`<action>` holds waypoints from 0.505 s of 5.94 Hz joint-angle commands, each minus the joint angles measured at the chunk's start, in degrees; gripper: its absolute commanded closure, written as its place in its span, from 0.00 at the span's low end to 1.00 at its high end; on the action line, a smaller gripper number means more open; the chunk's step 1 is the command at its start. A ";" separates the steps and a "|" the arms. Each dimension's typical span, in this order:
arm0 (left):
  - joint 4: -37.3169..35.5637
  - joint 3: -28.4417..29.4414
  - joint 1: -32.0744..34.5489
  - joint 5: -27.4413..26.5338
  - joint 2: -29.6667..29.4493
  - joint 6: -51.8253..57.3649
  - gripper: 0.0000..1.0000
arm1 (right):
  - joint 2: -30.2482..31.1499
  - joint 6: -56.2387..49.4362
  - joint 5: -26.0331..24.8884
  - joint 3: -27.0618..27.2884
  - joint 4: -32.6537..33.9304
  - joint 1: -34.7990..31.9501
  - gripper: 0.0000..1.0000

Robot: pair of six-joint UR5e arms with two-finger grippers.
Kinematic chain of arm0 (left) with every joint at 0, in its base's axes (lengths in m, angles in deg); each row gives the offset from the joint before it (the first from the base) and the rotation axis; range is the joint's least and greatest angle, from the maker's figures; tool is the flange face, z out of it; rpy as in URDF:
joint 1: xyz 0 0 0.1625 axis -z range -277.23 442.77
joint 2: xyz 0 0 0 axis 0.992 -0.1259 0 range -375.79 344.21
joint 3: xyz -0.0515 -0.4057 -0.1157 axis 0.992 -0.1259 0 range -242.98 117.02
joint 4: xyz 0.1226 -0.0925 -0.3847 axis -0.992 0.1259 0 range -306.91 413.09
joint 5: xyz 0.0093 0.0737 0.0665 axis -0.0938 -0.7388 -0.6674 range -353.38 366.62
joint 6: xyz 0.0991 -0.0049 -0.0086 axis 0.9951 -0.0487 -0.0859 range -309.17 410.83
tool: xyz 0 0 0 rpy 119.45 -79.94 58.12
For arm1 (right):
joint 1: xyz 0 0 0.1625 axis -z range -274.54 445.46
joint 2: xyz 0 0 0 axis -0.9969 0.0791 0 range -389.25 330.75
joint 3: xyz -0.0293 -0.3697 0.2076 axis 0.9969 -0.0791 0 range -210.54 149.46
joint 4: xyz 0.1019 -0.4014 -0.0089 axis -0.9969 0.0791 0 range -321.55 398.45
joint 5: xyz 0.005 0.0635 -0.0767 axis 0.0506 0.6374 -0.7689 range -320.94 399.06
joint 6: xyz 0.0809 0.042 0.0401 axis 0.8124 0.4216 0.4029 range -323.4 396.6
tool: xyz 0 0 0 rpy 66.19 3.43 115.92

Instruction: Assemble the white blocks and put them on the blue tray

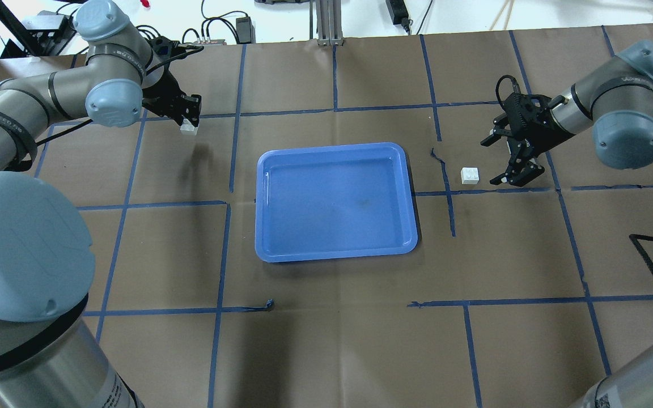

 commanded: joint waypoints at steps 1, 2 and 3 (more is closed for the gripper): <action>1.56 -1.12 7.83 0.08 3.71 15.45 1.00 | -1.31 -0.05 1.00 0.67 0.93 0.00 0.00; 2.78 -3.04 11.71 0.00 5.73 23.04 1.00 | -1.92 -0.05 1.09 0.93 0.93 -0.09 0.00; 2.79 -5.93 15.75 -0.18 6.54 26.51 1.00 | -3.84 0.03 1.09 0.94 2.32 -0.09 0.00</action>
